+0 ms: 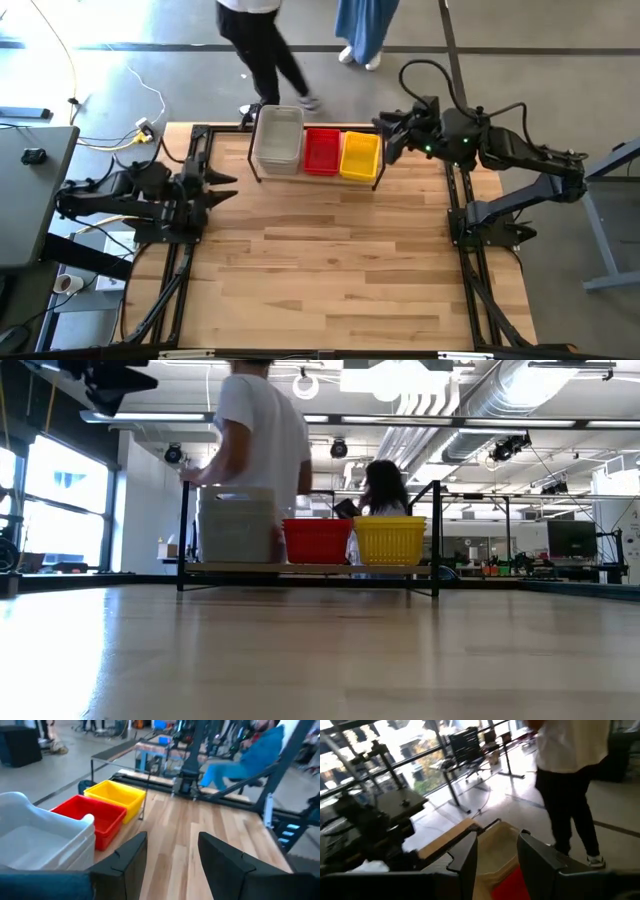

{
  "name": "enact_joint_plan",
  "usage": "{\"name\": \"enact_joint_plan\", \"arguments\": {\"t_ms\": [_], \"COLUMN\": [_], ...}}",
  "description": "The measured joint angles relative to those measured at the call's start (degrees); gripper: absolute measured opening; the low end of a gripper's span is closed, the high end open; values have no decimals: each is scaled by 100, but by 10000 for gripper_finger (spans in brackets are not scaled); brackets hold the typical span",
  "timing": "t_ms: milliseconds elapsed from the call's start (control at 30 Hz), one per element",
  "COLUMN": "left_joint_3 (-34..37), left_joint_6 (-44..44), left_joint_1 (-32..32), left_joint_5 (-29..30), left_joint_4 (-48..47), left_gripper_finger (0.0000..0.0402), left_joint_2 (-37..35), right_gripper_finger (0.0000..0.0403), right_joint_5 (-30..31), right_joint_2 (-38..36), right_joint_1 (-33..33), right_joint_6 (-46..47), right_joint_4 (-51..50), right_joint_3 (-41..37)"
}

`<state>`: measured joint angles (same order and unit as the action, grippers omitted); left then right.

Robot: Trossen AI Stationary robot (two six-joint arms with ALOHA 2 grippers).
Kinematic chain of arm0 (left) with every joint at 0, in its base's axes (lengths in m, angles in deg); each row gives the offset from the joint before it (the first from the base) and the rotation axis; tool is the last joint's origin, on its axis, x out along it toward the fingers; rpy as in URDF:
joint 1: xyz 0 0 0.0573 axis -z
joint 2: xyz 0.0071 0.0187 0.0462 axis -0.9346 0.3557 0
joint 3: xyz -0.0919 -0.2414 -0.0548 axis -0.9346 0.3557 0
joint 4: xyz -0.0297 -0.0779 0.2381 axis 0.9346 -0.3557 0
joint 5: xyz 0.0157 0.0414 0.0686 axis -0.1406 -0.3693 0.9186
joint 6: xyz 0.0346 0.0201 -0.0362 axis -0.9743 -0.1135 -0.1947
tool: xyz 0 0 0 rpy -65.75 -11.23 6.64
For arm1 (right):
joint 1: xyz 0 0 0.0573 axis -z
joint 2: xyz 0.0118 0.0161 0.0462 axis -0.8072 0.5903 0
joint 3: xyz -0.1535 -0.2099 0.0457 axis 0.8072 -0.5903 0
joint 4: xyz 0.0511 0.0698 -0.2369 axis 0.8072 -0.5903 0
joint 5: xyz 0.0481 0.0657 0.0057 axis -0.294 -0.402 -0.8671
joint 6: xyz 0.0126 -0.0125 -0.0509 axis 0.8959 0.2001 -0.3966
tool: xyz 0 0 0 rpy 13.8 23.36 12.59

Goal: Stack baskets on shelf by color
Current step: Return to Home Position

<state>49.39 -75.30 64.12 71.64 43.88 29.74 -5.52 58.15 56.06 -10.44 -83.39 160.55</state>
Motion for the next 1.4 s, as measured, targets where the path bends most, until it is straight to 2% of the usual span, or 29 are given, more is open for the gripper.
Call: {"name": "enact_joint_plan", "arguments": {"t_ms": [167, 400, 500, 733, 900, 1067, 1400], "left_joint_3": [668, 1261, 1414, 2006, 2469, 2896, 3163], "left_joint_6": [312, 548, 539, 389, 352, 384, 698], "left_joint_1": [113, 190, 190, 188, 170, 169, 169], "left_joint_5": [-3, -27, -7, -12, -4, -4, -6], "left_joint_4": [389, 478, 455, 1217, 1823, 2505, 2576], "left_gripper_finger": [166, 166, 166, 166, 166, 166, 166], "left_joint_2": [-841, -1774, -1755, -1751, -1737, -1732, -1659], "right_gripper_finger": [125, 125, 125, 125, 125, 125, 125], "right_joint_5": [-541, -541, -543, -463, -192, -351, -546], "right_joint_2": [-3, -222, -468, -1275, -2246, -3471, -5653], "right_joint_1": [-4, -2, -3, -2, -2, 0, 0], "right_joint_6": [204, 305, 243, -239, -297, -318, -324], "right_joint_4": [-12, -282, -489, -1001, -582, 473, 1807], "right_joint_3": [-2, -2, -2, -216, -1568, -3312, -6244]}}
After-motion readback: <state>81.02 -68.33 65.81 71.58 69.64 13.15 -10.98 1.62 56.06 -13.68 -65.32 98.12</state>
